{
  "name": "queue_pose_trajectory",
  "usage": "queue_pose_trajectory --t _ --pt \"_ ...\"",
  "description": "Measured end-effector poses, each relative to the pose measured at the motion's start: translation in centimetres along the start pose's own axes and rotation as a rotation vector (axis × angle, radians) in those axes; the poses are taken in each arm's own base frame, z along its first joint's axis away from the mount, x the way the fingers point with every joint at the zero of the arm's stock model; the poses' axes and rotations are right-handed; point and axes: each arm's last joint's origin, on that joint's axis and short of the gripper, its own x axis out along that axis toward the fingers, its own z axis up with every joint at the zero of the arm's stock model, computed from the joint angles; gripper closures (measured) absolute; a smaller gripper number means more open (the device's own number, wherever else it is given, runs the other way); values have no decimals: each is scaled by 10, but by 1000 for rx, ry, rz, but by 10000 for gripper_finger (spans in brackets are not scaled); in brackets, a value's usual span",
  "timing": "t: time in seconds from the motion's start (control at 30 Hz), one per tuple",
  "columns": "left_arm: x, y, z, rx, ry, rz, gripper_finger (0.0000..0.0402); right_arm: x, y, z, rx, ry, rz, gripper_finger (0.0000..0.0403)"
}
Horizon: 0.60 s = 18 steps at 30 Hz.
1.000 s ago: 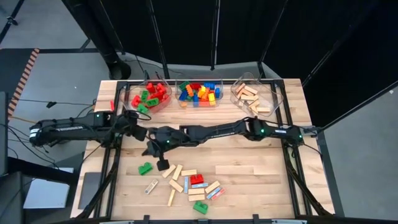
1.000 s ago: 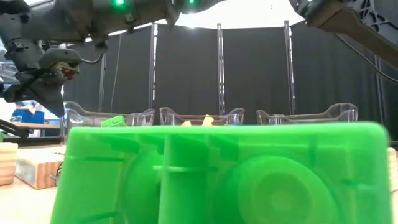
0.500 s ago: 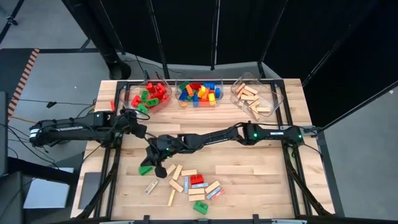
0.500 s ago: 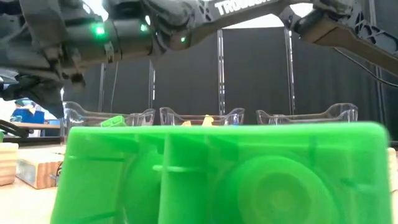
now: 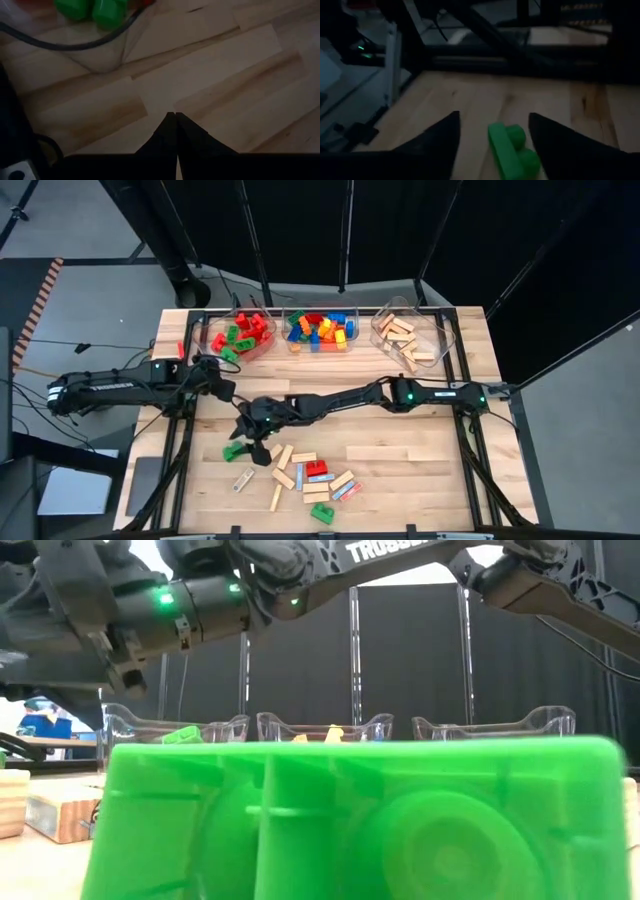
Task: Sort blocks by size
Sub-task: Put the small green game piece into the left transparent bin
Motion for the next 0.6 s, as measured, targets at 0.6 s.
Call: queue_pose_trajectory --t 0.6 --pt "0 1 3 -6 -88 57 400 18 -8 -38 -98 66 -61 126"
